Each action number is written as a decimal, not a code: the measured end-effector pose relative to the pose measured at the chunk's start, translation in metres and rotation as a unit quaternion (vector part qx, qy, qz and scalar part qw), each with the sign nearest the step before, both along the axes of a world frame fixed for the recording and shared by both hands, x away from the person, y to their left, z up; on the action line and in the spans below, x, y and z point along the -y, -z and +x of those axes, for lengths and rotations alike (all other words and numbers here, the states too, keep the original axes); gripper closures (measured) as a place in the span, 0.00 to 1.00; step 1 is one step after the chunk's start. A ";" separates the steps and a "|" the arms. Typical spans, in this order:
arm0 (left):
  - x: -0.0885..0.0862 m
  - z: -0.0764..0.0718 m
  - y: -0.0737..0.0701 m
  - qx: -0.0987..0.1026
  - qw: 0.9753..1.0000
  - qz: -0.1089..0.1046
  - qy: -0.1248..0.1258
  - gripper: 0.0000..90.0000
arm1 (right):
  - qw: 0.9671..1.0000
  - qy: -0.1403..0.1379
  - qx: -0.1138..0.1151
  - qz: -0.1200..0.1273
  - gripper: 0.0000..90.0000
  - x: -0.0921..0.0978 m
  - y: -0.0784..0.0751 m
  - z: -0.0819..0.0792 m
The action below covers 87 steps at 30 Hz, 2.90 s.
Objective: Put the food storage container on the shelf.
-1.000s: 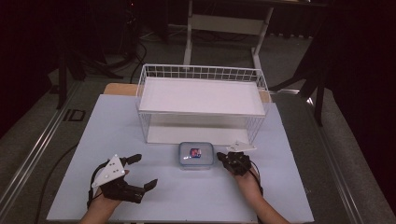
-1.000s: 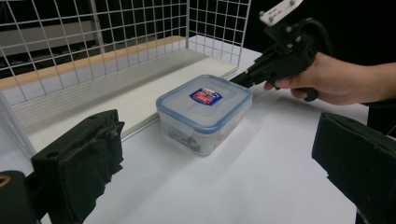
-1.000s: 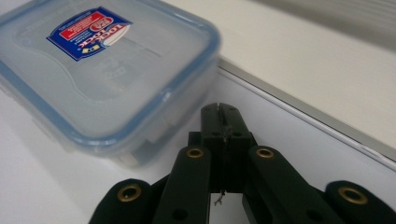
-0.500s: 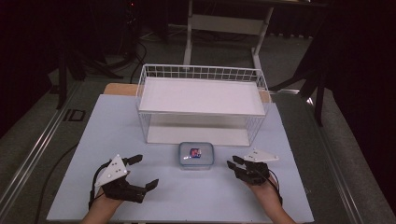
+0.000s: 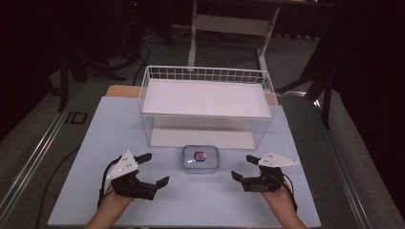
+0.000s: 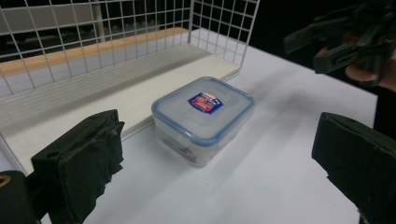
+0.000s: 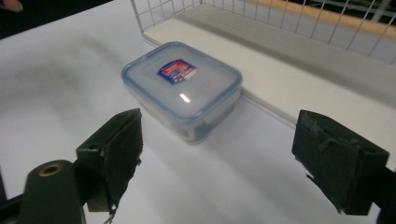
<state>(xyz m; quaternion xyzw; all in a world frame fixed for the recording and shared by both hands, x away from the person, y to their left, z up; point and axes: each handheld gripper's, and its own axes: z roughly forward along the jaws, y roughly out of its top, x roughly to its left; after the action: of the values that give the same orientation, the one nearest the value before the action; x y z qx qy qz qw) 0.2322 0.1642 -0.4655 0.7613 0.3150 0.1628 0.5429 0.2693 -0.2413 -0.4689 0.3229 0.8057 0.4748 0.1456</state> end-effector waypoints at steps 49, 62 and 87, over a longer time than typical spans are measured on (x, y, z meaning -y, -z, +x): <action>0.051 0.106 0.064 -0.328 0.942 -0.069 -0.024 0.18 | 0.944 0.055 -0.303 0.121 0.33 -0.045 0.052 0.089; 0.053 0.111 0.069 -0.370 0.926 -0.079 -0.005 0.36 | 0.915 0.057 -0.365 0.161 0.46 -0.046 0.063 0.090; 0.066 0.073 0.052 -0.279 0.959 -0.027 -0.049 0.49 | 0.946 0.064 -0.297 0.108 0.49 -0.055 0.045 0.059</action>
<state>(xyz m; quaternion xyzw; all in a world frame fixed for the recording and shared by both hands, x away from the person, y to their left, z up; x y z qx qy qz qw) 0.3050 0.0980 -0.5170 0.7449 0.4953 -0.0387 0.4453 0.3280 -0.1861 -0.5143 0.5140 0.7342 0.4307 -0.1062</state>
